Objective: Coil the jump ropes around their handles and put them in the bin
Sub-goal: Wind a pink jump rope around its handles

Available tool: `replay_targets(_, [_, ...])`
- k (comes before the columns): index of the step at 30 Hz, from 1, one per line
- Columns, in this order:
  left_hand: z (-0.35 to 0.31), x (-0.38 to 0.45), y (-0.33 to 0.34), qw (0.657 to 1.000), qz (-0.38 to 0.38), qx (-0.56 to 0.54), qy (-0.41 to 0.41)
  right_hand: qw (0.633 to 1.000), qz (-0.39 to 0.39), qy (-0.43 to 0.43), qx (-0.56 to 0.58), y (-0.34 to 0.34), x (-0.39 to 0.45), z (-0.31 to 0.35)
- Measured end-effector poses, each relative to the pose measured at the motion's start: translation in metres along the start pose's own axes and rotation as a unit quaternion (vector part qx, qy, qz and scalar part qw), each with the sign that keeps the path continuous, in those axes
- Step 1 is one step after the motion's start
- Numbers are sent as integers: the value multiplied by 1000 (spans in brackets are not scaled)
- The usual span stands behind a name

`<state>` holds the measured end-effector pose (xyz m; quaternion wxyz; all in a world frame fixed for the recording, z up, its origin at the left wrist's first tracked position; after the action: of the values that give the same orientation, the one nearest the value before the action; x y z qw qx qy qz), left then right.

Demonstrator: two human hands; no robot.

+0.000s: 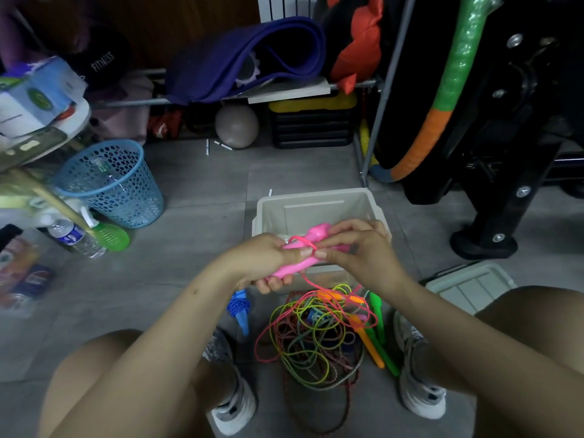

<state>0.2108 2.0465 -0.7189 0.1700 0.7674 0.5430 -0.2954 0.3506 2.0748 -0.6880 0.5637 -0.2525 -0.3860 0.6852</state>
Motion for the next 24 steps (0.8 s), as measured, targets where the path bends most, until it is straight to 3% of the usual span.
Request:
replay_targets(3, [2, 0, -2, 1000, 0, 27, -4, 998, 0, 49, 31, 7, -1, -10])
replay_targets(8, [-3, 3, -9, 1000, -8, 27, 5, 963, -12, 146, 224, 10, 0, -24])
replay_targets(13, [0, 3, -14, 998, -1, 68, 0, 891, -16, 278, 359, 12, -1, -53])
replay_targets(16, [0, -3, -20, 997, 25, 76, 0, 893, -32, 255, 369, 2, 6, -60])
replay_targets(19, [4, -12, -18, 992, 96, 74, -28, 923, -59, 228, 303, -5, 10, -65])
replay_targets(22, [3, -16, -23, 992, 112, 60, -23, 917, -84, 283, 270, -8, 10, -85])
replay_targets(24, [2, -17, -27, 994, 102, 42, -8, 922, -36, 300, 243, -3, 13, -89])
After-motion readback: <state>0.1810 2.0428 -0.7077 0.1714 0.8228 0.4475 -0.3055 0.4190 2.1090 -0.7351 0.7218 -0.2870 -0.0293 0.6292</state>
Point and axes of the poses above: each hand's wrist, its own x-axis towards the middle knuckle, its own y-axis out of the palm, z = x × y, the point moved 9 cm from there along x, towards the middle knuckle, and after that the axes turned 14 degrees about -x, right-handed, at the moved point
